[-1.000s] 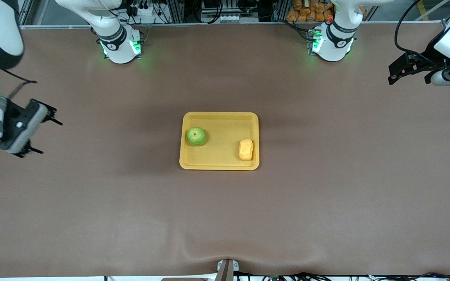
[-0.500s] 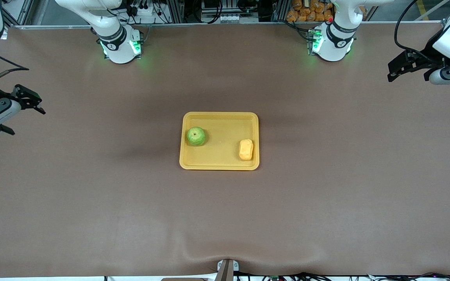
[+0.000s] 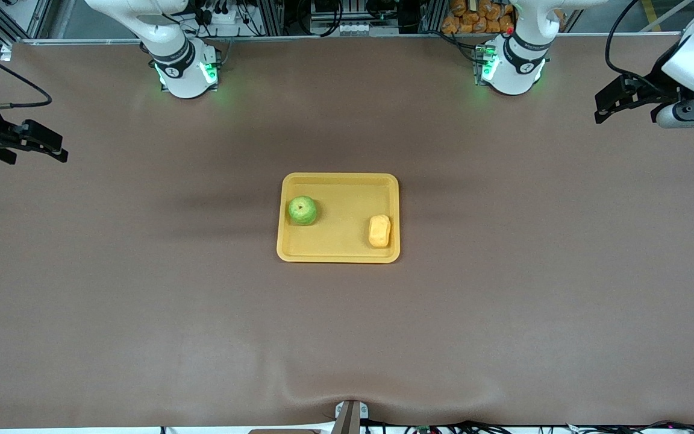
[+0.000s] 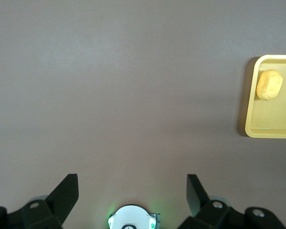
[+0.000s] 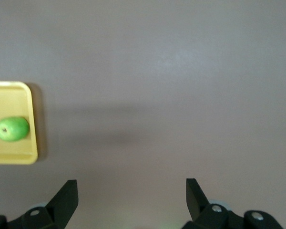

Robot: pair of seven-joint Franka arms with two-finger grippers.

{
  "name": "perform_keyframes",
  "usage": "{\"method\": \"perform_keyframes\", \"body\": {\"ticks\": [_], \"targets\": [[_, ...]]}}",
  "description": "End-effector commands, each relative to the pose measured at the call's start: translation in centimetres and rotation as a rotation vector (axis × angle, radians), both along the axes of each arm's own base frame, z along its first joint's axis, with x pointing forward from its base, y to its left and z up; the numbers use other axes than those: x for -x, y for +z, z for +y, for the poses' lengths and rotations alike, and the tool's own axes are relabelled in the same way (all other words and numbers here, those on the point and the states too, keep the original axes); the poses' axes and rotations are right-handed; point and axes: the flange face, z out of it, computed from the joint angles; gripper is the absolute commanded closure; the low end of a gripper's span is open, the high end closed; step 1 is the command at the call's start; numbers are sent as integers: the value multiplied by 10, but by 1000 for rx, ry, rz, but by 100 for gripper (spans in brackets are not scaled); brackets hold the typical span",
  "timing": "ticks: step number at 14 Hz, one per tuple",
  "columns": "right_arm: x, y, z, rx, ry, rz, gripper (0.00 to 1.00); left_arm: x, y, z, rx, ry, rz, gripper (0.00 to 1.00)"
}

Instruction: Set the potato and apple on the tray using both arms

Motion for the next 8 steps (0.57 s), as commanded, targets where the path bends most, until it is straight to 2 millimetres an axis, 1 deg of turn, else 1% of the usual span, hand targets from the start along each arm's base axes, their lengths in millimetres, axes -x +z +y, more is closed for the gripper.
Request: {"method": "perform_keyframes", "body": {"ticks": [1,3,4,5,6,7,8], "targets": [[12,6,-11,-41,-158,-11,0,5,11,-1,17,-12,-5,0],[15,8,-17,-43,-219,-8,0,5,13,0,17,-10,-8,0],[15,9,-16,-43,-219,-8,0,5,15,1,18,-9,-13,0],[17,9,-14,-40,-210,4,0,4,15,2,18,-7,-14,0],[17,10,-7,-31,-191,10,0,3,17,2,19,-1,-18,0],[18,11,-6,-30,-184,15,0,3,21,1,21,3,-27,0],[19,10,-6,-31,-178,21,0,2,21,1,22,1,-27,0]]}}
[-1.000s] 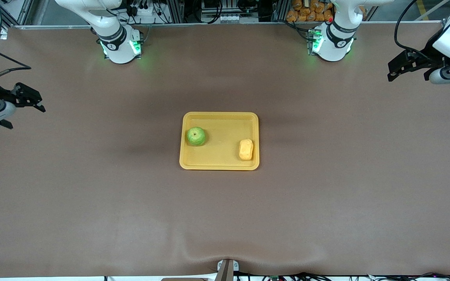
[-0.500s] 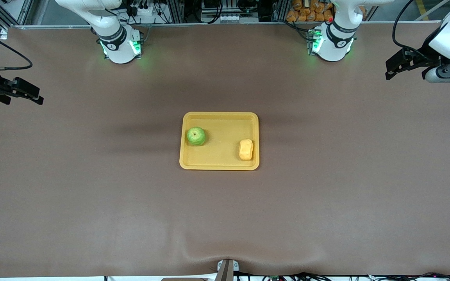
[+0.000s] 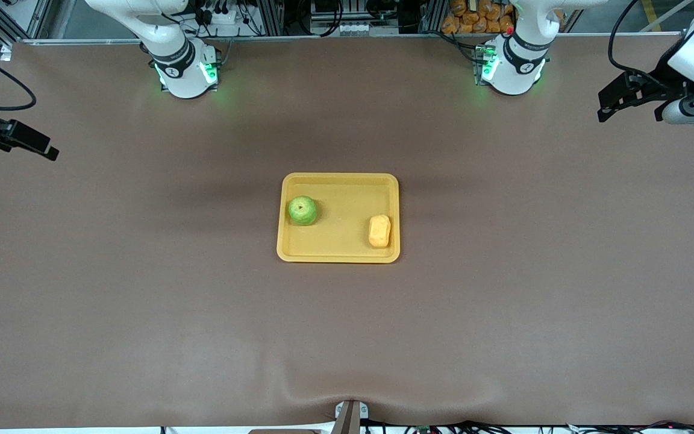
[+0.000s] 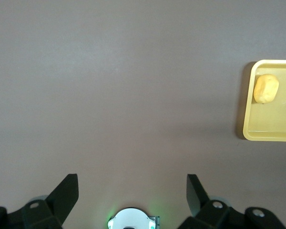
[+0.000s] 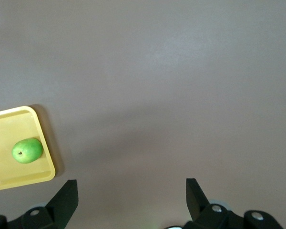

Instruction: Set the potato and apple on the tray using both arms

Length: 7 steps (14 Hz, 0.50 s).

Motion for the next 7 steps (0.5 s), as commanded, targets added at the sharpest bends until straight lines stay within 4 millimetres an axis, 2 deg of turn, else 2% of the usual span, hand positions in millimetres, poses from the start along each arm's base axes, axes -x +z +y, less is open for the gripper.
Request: {"method": "perform_keyframes", "body": {"ticks": [1,7], "targets": [[10,5,5,-6,-4,4,0,3,9,1,18,0,-1,0],[10,10,-4,-10,69,-13,0,2,9,3,18,5,0,0]]}}
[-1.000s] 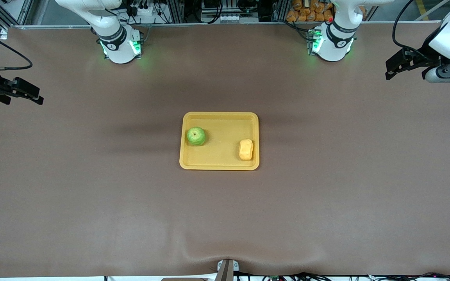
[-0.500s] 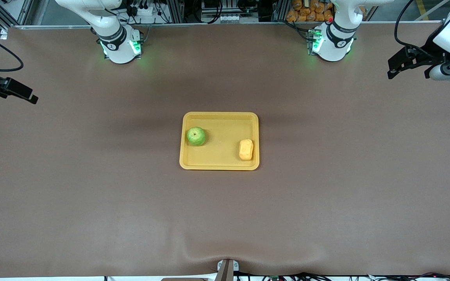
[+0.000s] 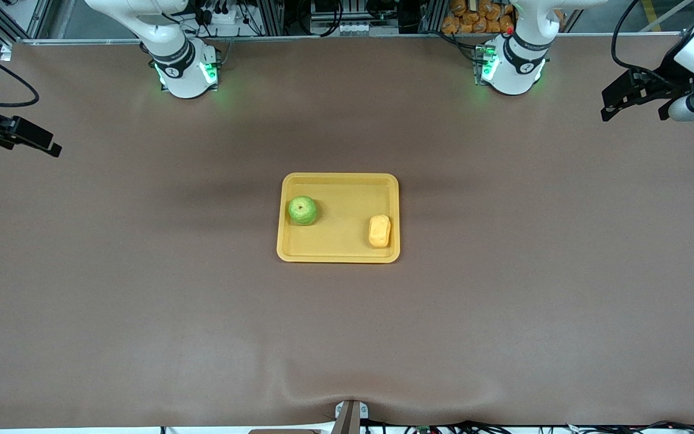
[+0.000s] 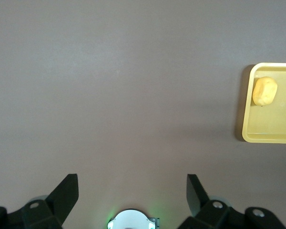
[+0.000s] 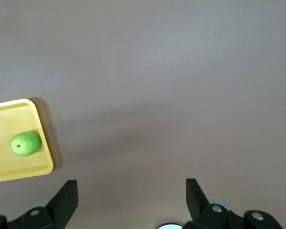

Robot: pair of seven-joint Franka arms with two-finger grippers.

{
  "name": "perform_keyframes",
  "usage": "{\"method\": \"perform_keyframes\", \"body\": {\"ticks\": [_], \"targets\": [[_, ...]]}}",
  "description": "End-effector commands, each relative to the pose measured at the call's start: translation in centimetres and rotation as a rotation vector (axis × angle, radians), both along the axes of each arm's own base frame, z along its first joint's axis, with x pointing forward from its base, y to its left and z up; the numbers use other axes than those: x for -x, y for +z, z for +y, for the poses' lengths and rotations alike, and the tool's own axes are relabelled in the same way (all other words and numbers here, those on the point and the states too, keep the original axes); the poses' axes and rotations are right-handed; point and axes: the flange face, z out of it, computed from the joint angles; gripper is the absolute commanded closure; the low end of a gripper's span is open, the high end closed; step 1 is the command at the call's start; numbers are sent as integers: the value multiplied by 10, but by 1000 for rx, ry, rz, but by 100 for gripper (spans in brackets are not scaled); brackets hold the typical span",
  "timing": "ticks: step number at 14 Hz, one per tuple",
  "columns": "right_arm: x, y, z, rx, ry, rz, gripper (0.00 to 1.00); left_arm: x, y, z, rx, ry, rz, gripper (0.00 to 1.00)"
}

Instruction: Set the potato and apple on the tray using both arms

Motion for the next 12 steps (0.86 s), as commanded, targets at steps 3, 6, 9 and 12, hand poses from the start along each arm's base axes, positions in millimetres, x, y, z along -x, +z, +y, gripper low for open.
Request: {"method": "perform_keyframes", "body": {"ticks": [3,6,9,12], "targets": [[8,13,6,-5,35,-22,0,3,4,1,16,1,18,0],[13,17,7,14,37,13,0,3,3,2,16,2,20,0],[14,20,11,52,64,19,0,3,3,2,15,4,23,0],[13,17,12,51,69,28,0,3,3,3,16,7,23,0]]}}
